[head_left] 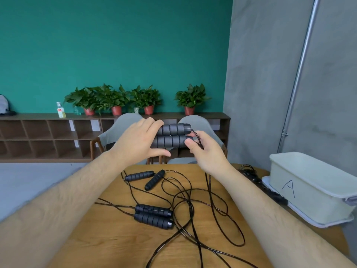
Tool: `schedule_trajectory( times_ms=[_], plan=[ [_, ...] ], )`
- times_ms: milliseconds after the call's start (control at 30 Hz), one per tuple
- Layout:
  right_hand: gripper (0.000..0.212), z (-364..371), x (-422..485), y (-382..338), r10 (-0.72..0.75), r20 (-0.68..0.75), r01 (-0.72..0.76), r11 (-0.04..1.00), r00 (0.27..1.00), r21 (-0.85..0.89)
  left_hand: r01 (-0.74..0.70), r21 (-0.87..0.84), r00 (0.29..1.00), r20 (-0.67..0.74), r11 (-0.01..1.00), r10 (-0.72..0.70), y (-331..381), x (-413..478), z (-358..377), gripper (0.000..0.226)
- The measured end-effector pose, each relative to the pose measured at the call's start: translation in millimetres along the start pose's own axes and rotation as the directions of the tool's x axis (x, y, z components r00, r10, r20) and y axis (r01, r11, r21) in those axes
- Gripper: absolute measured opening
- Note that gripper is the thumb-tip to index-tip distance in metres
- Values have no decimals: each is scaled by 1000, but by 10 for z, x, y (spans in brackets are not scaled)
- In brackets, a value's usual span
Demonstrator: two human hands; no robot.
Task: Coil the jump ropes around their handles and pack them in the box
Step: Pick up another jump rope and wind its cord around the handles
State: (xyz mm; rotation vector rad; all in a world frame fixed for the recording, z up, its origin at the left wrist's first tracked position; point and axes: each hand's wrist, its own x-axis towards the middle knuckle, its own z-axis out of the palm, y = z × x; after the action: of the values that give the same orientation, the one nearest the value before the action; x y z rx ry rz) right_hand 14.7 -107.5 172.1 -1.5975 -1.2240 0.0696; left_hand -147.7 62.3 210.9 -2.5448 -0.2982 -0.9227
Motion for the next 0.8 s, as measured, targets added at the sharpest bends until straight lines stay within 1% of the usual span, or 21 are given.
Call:
schedule_trajectory(
  times_ms=[100,133,200,267,300,367,467,533,567,633,733,767,800],
  plan=[
    [33,4,20,48,-3,-27,4,999,1000,43,-26,-32,1000,7,999,26,-63,-95,-73,88],
    [35,-1,30,52,8,-28,-5,996,1000,86,-38,-28,999,18,999,39,-78,-118,-91,88],
    [32,-8,48,47,40,-9,-37,981,999,189,-49,-28,998,31,998,50,-96,-159,-107,88],
    [30,-9,39,17,24,-16,-19,966,1000,259,-45,-50,999,23,998,46,-102,-177,-124,88],
    [31,4,30,4,-3,-44,15,966,999,258,-36,-75,999,15,997,37,-106,-180,-143,89],
    [32,60,-18,-10,-93,-136,116,978,986,174,-12,-143,1000,-1,990,12,-105,-185,-166,89],
    [36,172,-92,-46,-204,-266,236,967,942,94,45,-259,999,-15,965,-50,-78,-181,-180,89],
    [37,223,-112,-79,-242,-320,271,961,916,49,108,-333,992,-28,937,-124,-33,-157,-206,86],
    [37,248,-115,-95,-244,-320,268,963,915,31,130,-345,988,-36,930,-152,-22,-142,-225,86],
    [33,299,-106,-107,-186,-290,199,980,939,15,129,-292,984,-80,948,-159,-26,-107,-249,84],
    [27,401,-54,-125,-32,-217,25,999,976,-37,129,-160,976,-156,979,-154,-59,-63,-194,81],
    [27,437,-37,-139,16,-169,-36,993,985,-116,134,-120,974,-169,984,-154,-51,-53,-153,80],
    [24,473,-18,-185,65,-116,-91,967,991,-237,143,-79,971,-181,987,-155,-54,-44,-115,79]
  ],
)
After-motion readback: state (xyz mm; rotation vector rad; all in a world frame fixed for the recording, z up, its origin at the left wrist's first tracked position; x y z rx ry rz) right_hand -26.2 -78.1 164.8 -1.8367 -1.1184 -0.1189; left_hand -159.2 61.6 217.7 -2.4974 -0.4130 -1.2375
